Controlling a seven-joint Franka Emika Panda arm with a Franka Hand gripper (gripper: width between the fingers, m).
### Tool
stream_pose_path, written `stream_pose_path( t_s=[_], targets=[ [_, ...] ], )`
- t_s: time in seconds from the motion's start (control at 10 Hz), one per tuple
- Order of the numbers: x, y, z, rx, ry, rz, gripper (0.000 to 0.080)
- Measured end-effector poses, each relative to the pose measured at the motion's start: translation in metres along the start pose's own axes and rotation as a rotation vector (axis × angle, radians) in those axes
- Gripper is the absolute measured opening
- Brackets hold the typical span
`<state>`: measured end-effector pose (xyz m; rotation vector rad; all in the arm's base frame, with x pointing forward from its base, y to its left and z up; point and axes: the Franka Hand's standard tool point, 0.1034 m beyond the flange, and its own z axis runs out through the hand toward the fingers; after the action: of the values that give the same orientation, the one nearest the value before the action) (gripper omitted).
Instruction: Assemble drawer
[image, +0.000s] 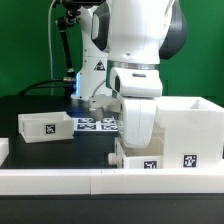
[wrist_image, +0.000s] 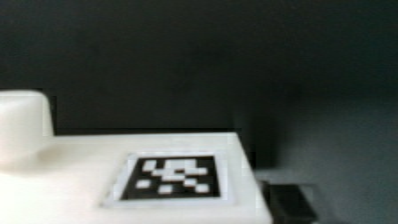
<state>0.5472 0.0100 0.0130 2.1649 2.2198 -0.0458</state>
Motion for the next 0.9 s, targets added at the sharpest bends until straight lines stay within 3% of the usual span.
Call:
stream_pose_path(
  t_s=[0.1,0.2,0.3,0.4,0.5,0.6,0.9],
  targets=[
    [0.001,0.001,-0.004,-0.001,-0.001,0.004,0.0231],
    [0.002,0.001,-0.01,0.008,-0.004,0.009,0.0431],
    [0.002,0.002,-0.017,0.011,-0.006,0.012,0.0562],
    [0.0,0.004,-0.023,0.012,-0.009,0.014,0.0562],
    [-0.005,0.006,-0.031,0.017,-0.013,0.016,0.0631],
    [-0.012,0.01,-0.037,0.018,-0.017,0.019,0.0644],
    [-0.048,0.031,-0.038,0.024,-0.016,-0.091,0.0649]
  ],
)
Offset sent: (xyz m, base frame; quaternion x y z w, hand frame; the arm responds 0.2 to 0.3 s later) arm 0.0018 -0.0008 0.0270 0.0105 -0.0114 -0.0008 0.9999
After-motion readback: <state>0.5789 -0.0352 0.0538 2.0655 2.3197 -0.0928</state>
